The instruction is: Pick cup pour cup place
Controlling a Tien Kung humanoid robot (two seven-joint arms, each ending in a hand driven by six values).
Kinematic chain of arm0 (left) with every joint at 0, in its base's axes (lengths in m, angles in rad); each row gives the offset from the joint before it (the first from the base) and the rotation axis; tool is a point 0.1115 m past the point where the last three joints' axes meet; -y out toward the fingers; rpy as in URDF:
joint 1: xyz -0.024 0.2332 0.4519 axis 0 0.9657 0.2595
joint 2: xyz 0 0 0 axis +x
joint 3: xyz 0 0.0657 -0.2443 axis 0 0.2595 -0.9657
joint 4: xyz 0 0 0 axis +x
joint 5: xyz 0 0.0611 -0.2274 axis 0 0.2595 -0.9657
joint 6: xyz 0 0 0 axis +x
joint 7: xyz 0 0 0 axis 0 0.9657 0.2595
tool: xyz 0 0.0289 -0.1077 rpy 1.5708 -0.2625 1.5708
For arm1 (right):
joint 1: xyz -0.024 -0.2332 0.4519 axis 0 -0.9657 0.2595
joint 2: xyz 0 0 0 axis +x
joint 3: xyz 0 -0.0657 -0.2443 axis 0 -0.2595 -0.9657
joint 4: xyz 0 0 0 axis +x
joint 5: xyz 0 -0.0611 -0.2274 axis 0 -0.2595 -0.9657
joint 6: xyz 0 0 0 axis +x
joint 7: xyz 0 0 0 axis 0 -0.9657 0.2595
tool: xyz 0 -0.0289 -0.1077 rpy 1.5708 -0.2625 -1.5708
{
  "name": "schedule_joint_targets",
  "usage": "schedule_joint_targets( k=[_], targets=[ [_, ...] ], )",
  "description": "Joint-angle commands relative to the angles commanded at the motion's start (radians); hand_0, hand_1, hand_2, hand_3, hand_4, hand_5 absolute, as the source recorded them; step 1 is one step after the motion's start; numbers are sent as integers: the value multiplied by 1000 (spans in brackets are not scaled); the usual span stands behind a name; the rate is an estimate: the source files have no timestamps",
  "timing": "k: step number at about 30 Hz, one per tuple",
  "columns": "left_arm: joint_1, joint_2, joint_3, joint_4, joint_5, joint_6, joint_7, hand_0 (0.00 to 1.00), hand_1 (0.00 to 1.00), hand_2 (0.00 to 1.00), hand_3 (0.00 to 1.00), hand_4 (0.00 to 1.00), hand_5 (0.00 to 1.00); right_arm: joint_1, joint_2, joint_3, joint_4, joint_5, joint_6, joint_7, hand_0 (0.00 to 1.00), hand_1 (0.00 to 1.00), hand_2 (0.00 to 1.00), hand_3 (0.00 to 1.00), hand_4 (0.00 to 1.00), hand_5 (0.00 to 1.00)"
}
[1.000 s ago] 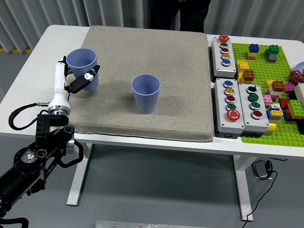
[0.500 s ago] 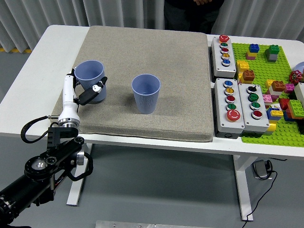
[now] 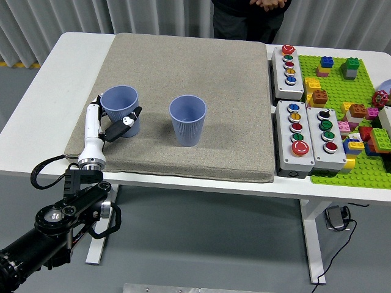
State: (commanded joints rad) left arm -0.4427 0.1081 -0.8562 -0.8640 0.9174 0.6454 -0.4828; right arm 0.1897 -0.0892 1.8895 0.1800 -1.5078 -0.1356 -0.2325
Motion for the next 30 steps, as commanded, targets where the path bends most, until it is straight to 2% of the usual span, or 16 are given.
schedule_joint_targets(
  k=[3,4,9,10,20,30],
  targets=[
    [-4,6,9,-1,17,0,7,619,589,560,571,805,274,2,-1,0,0,2,0,0,695,631,585,589,2,196],
    [-5,6,8,-1,21,-2,8,645,649,653,643,829,321,2,-1,-1,0,2,0,0,695,631,585,589,2,195],
    [-7,8,-13,-7,58,-26,19,645,649,653,643,829,321,3,-2,-4,0,8,-1,1,695,631,585,589,2,195],
    [-7,8,-17,-8,65,-31,22,701,706,782,767,876,368,3,-2,-5,0,9,-1,1,696,631,585,589,2,195],
    [-4,9,-30,-2,79,-56,26,715,725,819,778,871,367,7,-2,-6,0,10,-1,1,695,631,585,589,2,195],
    [3,9,-37,-6,86,-63,25,727,742,840,787,869,356,7,-1,-5,0,8,-2,-1,695,631,585,588,2,196]
  ],
)
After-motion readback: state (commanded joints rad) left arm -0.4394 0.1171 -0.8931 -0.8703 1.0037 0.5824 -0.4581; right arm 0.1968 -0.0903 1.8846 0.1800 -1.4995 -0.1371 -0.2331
